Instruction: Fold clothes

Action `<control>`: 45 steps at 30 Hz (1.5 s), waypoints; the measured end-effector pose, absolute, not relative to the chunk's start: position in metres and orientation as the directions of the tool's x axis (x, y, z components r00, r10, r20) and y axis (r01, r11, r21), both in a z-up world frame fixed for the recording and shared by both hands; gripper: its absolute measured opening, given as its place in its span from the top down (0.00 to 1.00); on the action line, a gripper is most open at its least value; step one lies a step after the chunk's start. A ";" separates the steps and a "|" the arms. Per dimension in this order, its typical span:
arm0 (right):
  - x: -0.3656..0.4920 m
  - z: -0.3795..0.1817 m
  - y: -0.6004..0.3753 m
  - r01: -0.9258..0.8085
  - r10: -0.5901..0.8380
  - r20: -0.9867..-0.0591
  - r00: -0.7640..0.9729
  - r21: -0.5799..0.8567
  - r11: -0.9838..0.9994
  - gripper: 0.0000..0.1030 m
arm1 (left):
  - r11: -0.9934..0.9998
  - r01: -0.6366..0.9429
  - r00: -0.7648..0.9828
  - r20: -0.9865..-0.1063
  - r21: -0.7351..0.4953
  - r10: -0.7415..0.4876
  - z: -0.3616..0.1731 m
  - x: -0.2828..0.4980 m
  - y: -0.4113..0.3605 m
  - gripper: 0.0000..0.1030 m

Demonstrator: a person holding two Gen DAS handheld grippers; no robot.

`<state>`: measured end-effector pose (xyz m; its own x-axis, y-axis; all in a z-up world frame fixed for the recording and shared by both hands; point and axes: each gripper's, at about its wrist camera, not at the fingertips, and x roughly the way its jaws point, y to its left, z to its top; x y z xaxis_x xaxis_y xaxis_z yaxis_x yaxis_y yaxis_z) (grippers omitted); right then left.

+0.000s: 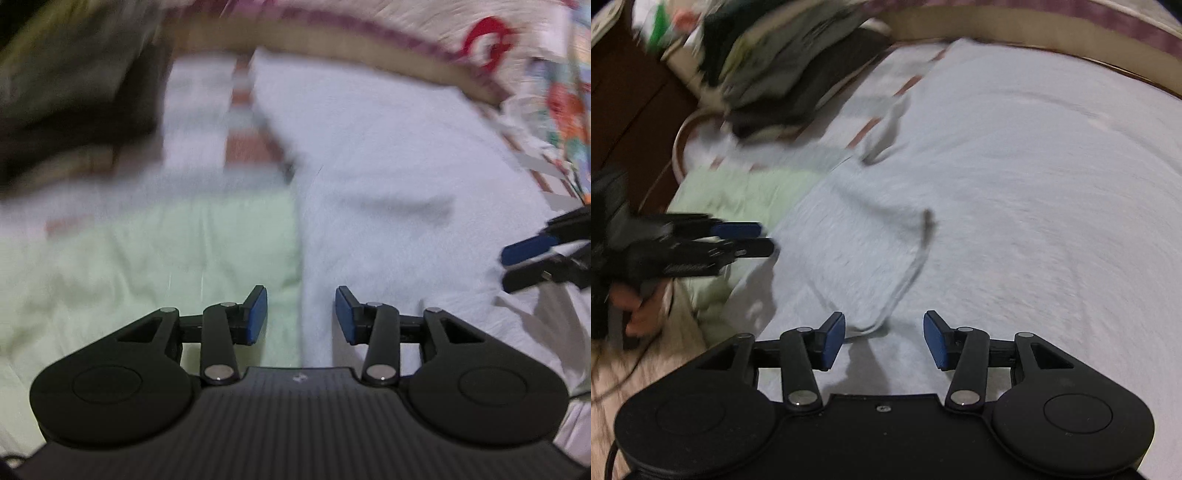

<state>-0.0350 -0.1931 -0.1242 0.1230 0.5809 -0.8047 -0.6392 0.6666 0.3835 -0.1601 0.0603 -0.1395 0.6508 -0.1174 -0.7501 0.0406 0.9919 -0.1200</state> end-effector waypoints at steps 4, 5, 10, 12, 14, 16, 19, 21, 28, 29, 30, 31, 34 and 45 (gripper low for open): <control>-0.038 -0.131 -0.245 -0.464 0.625 -0.747 0.228 0.481 0.744 0.49 | 0.976 0.145 0.672 -0.708 -0.161 -0.216 -0.130 -0.168 0.037 0.60; -0.041 -0.135 -0.259 -0.420 0.622 -0.738 0.260 0.493 0.762 0.49 | 0.964 0.165 0.644 -0.717 -0.209 -0.266 -0.133 -0.166 0.034 0.60; -0.064 -0.141 -0.323 -0.282 0.503 -0.738 0.449 0.418 0.864 0.49 | 0.891 0.175 0.481 -0.753 -0.419 -0.449 -0.160 -0.151 0.024 0.55; -0.072 -0.139 -0.357 -0.213 0.427 -0.744 0.514 0.371 0.904 0.49 | 0.847 0.170 0.452 -0.723 -0.505 -0.522 -0.161 -0.149 0.024 0.55; -0.078 -0.138 -0.394 -0.123 0.364 -0.751 0.551 0.359 0.925 0.46 | 0.804 0.177 0.419 -0.695 -0.568 -0.584 -0.160 -0.146 0.019 0.55; -0.083 -0.139 -0.430 -0.022 0.313 -0.753 0.579 0.370 0.929 0.45 | 0.799 0.203 0.396 -0.698 -0.567 -0.596 -0.158 -0.145 0.008 0.55; -0.095 -0.141 -0.477 0.108 0.237 -0.748 0.619 0.381 0.918 0.45 | 0.792 0.280 0.386 -0.691 -0.543 -0.611 -0.148 -0.143 -0.011 0.55; -0.109 -0.143 -0.496 0.189 0.168 -0.741 0.650 0.372 0.909 0.45 | 0.767 0.313 0.378 -0.668 -0.559 -0.641 -0.143 -0.134 -0.019 0.53; -0.142 -0.148 -0.541 0.303 0.054 -0.683 0.729 0.392 0.868 0.44 | 0.766 0.351 0.354 -0.681 -0.538 -0.641 -0.148 -0.084 -0.077 0.53; -0.142 -0.149 -0.545 0.291 0.081 -0.666 0.742 0.428 0.856 0.44 | 0.770 0.358 0.352 -0.687 -0.529 -0.636 -0.149 -0.077 -0.086 0.53; -0.141 -0.151 -0.547 0.276 0.108 -0.646 0.756 0.463 0.842 0.44 | 0.773 0.366 0.350 -0.693 -0.519 -0.631 -0.151 -0.070 -0.096 0.53; -0.139 -0.154 -0.548 0.260 0.134 -0.625 0.769 0.497 0.828 0.44 | 0.776 0.373 0.348 -0.698 -0.509 -0.626 -0.152 -0.064 -0.106 0.53; -0.134 -0.159 -0.544 0.210 0.170 -0.573 0.802 0.536 0.818 0.53 | 0.783 0.396 0.342 -0.715 -0.479 -0.610 -0.156 -0.044 -0.136 0.53; -0.129 -0.188 -0.553 0.372 0.138 -0.641 0.755 0.592 0.715 0.42 | 0.802 0.405 0.327 -0.749 -0.440 -0.576 -0.169 -0.032 -0.171 0.53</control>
<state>-0.1285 -0.5527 -0.1879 0.7551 0.1376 -0.6411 0.3725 0.7146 0.5921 -0.0315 -0.1712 -0.1688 0.3270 -0.5761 -0.7491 0.4048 0.8017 -0.4399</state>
